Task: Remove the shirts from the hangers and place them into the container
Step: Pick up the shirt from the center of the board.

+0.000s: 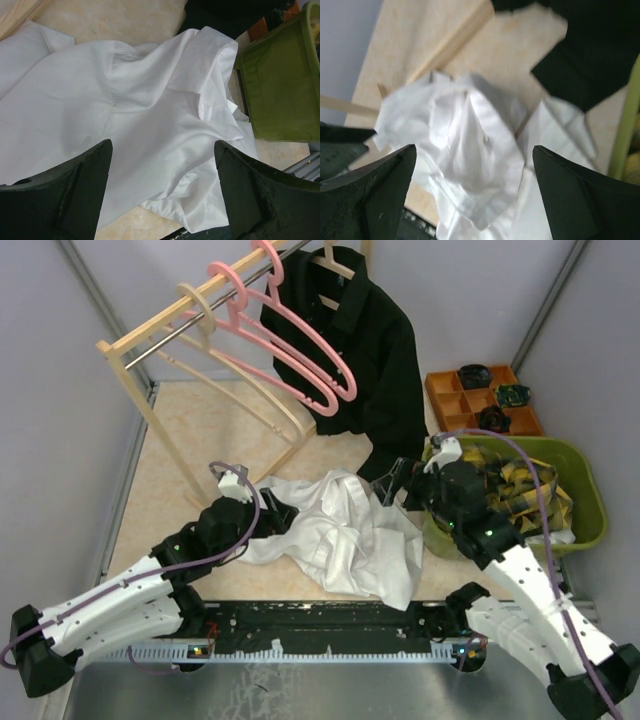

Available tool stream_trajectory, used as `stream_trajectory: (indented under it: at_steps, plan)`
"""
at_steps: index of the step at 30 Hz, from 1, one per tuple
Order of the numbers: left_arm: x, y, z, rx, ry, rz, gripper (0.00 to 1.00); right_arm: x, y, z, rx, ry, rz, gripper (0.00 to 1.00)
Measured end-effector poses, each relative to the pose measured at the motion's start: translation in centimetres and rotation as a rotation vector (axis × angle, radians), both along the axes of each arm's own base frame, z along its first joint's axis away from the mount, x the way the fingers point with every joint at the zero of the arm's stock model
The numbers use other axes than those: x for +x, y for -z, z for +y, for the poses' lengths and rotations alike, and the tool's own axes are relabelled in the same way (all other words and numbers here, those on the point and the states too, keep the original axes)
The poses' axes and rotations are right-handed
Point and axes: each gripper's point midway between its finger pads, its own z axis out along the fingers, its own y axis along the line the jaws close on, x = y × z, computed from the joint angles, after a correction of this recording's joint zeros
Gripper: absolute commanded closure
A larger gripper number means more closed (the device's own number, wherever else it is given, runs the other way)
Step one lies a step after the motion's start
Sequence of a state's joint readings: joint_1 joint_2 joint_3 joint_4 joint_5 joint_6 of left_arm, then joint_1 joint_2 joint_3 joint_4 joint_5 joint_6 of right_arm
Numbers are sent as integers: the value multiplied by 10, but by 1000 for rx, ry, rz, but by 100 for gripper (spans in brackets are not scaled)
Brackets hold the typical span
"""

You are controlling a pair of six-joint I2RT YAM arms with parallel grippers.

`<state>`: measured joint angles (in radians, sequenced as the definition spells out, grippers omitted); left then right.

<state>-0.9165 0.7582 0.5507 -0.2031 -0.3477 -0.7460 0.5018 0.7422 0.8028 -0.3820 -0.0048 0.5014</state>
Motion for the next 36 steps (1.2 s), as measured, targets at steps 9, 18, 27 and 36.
stream_trajectory:
  at_steps: [9, 18, 27, 36]
  plan:
    - [2, -3, 9, -14, -53, -4, 12, -29, 118, 50, 21, -113, 394, 1]
    - [2, -8, 18, -36, -87, -19, 12, -26, 162, 105, -193, -186, 522, 1]
    - [2, -9, 23, -30, -105, -23, 12, -40, 223, 134, -472, -231, 579, 8]
    - [2, -6, 29, -22, -123, -27, 12, -47, 235, 141, -670, -212, 480, 78]
